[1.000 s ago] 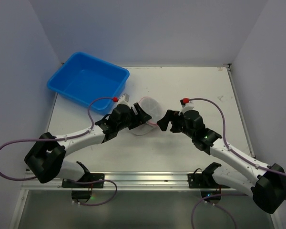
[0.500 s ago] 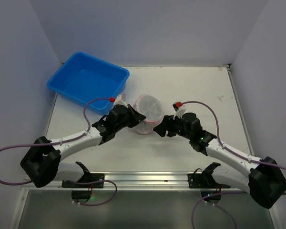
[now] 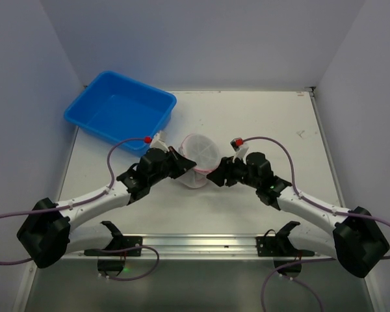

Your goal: Unzip the laundry bag and remove the bra

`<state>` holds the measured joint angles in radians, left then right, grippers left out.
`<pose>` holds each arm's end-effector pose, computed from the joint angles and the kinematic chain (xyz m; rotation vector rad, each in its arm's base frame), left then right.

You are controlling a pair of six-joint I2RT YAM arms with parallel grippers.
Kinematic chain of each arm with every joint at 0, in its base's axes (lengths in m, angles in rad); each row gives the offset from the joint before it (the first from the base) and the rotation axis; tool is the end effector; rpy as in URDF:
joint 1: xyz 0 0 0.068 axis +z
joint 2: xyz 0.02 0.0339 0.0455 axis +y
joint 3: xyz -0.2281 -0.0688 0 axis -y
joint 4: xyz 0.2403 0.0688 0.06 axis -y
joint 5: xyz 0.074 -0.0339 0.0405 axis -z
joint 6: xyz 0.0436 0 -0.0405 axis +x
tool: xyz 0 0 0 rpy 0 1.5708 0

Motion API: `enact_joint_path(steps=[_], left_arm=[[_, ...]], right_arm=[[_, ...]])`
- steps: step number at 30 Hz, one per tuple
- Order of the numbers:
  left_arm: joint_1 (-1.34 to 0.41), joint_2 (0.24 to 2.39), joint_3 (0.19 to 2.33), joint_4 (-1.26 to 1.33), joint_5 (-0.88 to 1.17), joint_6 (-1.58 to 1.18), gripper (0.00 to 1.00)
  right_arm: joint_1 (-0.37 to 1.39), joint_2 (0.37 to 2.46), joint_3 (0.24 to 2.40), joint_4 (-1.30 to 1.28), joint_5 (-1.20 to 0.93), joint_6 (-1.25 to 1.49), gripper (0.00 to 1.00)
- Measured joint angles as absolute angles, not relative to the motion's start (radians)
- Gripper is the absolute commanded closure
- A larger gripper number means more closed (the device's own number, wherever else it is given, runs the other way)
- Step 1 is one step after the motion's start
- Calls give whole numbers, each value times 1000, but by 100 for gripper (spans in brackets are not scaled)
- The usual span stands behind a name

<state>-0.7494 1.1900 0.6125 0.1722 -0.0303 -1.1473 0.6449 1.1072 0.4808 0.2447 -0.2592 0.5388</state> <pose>0.2040 -0.1880 0.1980 -0.4527 2.1351 -1.1494 0.1976 0.1626 0.1820 -0.2929 2.0643 1.0081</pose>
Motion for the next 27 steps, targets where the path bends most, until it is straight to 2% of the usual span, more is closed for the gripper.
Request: enact_joint_path(steps=[16, 18, 19, 25, 27], left_arm=[[-749, 1159, 591, 199, 13, -1168, 100], [-749, 1158, 591, 198, 15, -1168, 100], [-749, 1158, 591, 199, 15, -1168, 100], [-749, 1156, 591, 198, 18, -1167, 100], [-749, 1153, 591, 196, 18, -1166, 100]], right_arm=[[645, 1146, 490, 278, -300, 505, 55], [645, 1145, 491, 278, -304, 499, 60], [645, 1145, 492, 277, -306, 495, 68], [645, 1143, 505, 273, -308, 476, 96], [645, 1136, 505, 262, -306, 469, 100]])
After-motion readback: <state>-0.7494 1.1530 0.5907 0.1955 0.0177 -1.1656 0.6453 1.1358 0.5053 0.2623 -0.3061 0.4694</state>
